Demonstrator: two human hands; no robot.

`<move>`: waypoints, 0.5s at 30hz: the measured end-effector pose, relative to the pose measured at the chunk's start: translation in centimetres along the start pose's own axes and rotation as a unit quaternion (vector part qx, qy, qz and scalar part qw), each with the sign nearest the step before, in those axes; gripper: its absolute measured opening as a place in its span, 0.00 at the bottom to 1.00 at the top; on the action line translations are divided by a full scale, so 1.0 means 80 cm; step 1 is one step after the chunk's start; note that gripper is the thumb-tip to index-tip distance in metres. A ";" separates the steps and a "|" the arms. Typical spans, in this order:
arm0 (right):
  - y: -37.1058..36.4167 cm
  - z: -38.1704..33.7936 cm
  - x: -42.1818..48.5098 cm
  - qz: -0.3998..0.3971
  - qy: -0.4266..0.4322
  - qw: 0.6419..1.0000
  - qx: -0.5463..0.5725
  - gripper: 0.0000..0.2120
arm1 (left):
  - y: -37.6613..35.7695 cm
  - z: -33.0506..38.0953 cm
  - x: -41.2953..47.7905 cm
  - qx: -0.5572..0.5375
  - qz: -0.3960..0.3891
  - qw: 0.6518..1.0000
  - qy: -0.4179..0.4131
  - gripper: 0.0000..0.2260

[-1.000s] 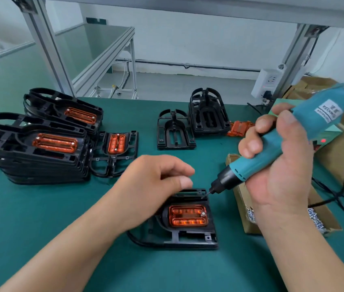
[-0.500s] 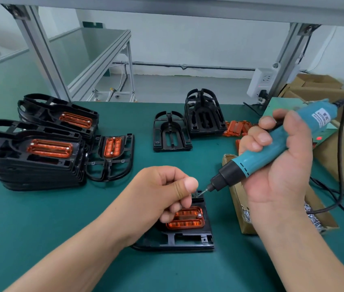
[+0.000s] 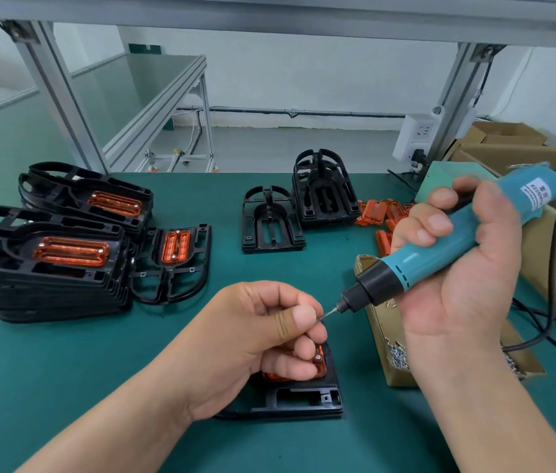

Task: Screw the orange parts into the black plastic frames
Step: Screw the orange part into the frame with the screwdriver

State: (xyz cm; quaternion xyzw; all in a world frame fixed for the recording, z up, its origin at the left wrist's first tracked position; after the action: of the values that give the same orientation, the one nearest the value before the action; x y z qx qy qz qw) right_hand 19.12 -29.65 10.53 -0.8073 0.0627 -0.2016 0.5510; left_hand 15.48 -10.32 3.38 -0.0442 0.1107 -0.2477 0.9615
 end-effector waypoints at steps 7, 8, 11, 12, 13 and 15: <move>-0.003 0.000 -0.002 -0.003 0.005 1.000 -0.006 0.05 | 0.000 0.000 0.000 0.006 0.002 1.000 0.002 0.05; -0.004 -0.001 -0.002 -0.003 0.007 1.000 -0.007 0.04 | -0.001 -0.002 0.000 -0.012 -0.002 1.000 0.008 0.05; -0.003 -0.003 -0.001 -0.002 0.012 1.000 -0.006 0.04 | -0.004 -0.005 0.001 -0.059 -0.016 0.998 0.024 0.06; -0.002 -0.004 -0.001 -0.001 0.012 1.000 -0.005 0.05 | -0.005 -0.006 0.001 -0.071 -0.020 0.997 0.027 0.06; -0.002 -0.004 -0.001 -0.001 0.012 1.000 -0.004 0.05 | -0.005 -0.006 0.000 -0.081 -0.024 0.996 0.029 0.06; -0.003 -0.005 -0.001 -0.001 0.012 1.000 -0.003 0.05 | -0.006 -0.007 0.000 -0.095 -0.027 0.995 0.033 0.07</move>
State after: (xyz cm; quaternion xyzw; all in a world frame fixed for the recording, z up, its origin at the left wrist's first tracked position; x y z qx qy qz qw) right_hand 18.88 -29.89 10.82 -0.8065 0.0689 -0.2119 0.5476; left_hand 15.12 -10.74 2.91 -0.1304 0.1645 -0.2636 0.9415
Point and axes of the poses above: each hand's wrist, its own x-axis towards the middle knuckle, its own y-axis out of the back of the hand, z = x × y, the point moved 9 cm from there along x, towards the middle knuckle, and after that the axes turned 13 degrees about x, right-handed, at the moved point
